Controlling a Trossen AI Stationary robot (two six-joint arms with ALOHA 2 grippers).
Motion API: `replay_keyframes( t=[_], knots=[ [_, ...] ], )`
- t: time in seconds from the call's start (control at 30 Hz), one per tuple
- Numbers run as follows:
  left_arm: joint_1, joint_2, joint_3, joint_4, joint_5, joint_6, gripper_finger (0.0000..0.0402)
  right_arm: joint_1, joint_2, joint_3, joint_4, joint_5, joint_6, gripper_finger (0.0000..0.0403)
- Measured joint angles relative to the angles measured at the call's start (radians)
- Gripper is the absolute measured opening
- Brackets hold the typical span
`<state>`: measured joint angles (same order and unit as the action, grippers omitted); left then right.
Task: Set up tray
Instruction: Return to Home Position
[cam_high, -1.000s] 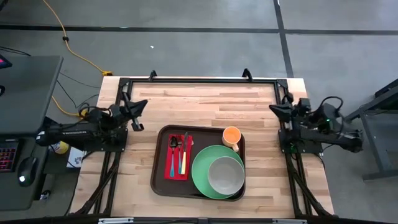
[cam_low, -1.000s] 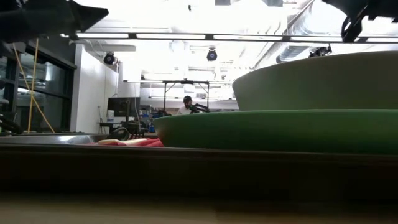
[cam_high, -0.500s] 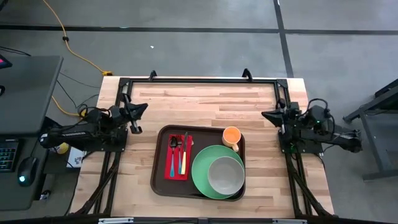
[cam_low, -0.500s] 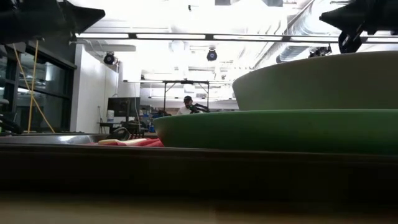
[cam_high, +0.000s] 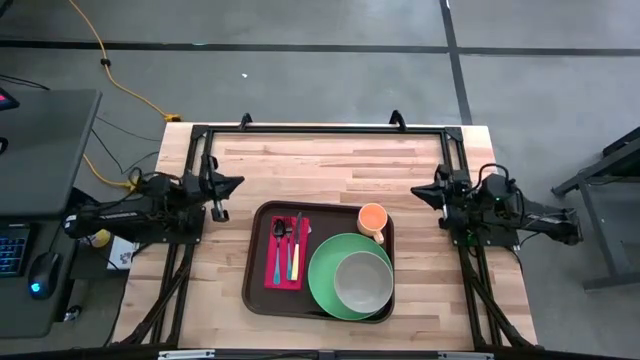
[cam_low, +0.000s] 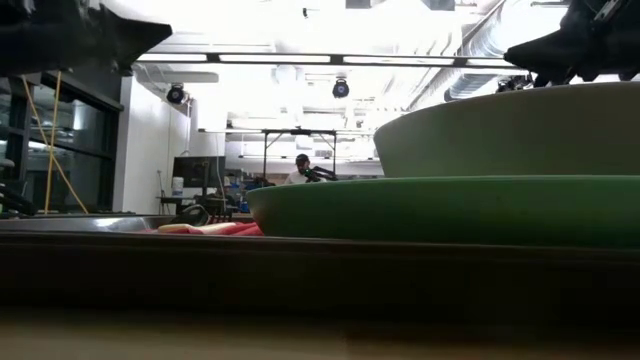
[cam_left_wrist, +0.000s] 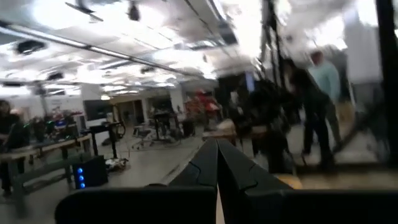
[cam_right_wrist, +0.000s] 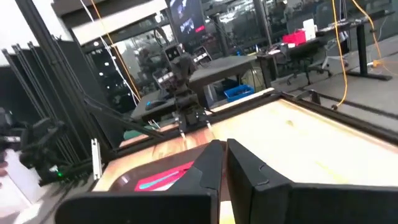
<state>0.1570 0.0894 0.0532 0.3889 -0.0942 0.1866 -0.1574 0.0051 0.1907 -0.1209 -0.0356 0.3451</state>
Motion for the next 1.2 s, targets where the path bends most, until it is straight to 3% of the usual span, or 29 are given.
replay_keyframes(
  t=[0.13, 0.33, 0.57, 0.73, 1.2],
  knots=[
    [0.000, 0.000, 0.000, -0.085, 0.088, 0.148, 0.0031, 0.000, 0.002, -0.014, -0.011, 0.015, 0.022, 0.0000],
    [0.000, 0.000, 0.000, -0.243, 0.104, 0.233, 0.0031, 0.000, 0.002, -0.013, -0.012, 0.077, 0.047, 0.0000],
    [0.000, 0.000, 0.000, -0.409, 0.104, 0.235, 0.0031, 0.000, 0.002, -0.012, -0.104, 0.105, 0.271, 0.0000],
    [0.000, 0.000, 0.000, -0.491, 0.103, 0.236, 0.0031, 0.000, 0.006, -0.013, -0.207, 0.037, 0.492, 0.0000],
    [0.000, 0.000, 0.000, -0.492, 0.103, 0.235, 0.0031, 0.001, 0.008, -0.013, -0.226, 0.036, 0.407, 0.0000]
  ],
)
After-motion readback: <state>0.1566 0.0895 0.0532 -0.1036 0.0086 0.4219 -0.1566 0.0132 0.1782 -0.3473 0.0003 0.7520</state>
